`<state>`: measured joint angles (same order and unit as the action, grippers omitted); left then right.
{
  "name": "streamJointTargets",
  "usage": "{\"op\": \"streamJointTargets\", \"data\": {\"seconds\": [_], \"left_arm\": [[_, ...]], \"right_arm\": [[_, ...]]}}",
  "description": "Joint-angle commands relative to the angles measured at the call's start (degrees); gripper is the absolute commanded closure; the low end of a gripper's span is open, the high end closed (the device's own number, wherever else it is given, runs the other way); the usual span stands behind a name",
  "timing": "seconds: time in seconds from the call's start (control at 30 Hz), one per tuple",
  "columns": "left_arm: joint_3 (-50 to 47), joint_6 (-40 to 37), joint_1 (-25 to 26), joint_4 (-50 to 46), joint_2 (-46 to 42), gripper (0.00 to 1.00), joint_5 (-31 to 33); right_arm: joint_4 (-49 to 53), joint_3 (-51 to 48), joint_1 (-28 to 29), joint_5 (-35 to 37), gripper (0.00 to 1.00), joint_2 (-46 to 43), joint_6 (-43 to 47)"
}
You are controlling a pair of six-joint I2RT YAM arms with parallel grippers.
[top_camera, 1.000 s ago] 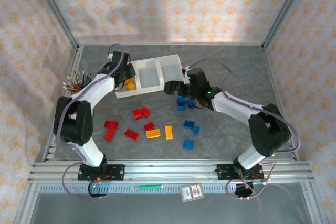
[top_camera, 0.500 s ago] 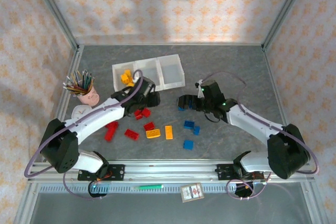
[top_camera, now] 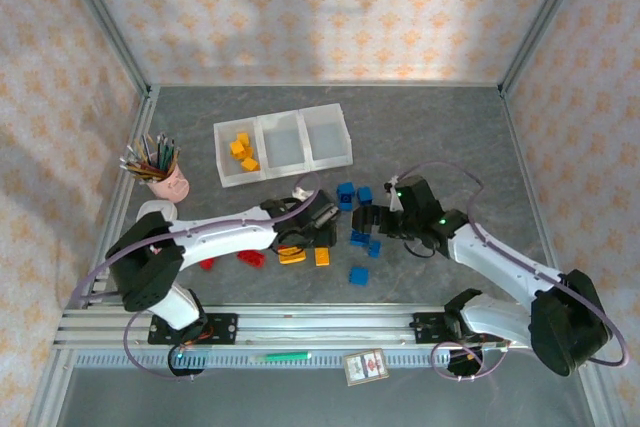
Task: Sort the legos into containers by color
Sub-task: Pick up the lego from the middle-left of the table.
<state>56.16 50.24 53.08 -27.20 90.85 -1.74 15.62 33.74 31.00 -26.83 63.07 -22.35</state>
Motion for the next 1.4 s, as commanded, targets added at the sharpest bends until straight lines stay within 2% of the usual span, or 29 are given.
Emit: {"op": "streamJointTargets", "data": {"seconds": [0.0, 0.5, 0.67, 1.1, 1.2, 1.37], "left_arm": [[2.52, 1.74, 1.42, 0.99, 2.30, 0.38, -0.09], [5.61, 1.42, 2.58, -0.64, 10.75, 0.42, 1.74], [6.65, 1.52, 3.26, -3.72, 12.22, 0.44, 4.84], [6.15, 0.50, 3.29, -3.33, 13.39, 0.79, 5.60], [6.46, 0.30, 3.31, -2.97, 12.33, 0.89, 5.76], [8.93, -0.49, 3.25, -4.04, 9.11, 0.99, 8.37]], "right_arm": [[-0.25, -1.45, -0.42, 0.09, 0.00, -1.68, -0.80], [-1.53, -3.07, -0.90, 0.24, 0.00, -2.52, -0.33], [-2.06, -3.33, -1.03, -0.04, 0.00, -2.19, -0.33], [-2.56, -2.45, -1.21, -0.50, 0.00, -1.46, 0.37], [-2.65, -1.95, -1.21, -0.69, 0.00, -1.88, 0.85], [-1.55, 0.54, -1.22, -0.67, 0.00, -2.39, 2.12]]}}
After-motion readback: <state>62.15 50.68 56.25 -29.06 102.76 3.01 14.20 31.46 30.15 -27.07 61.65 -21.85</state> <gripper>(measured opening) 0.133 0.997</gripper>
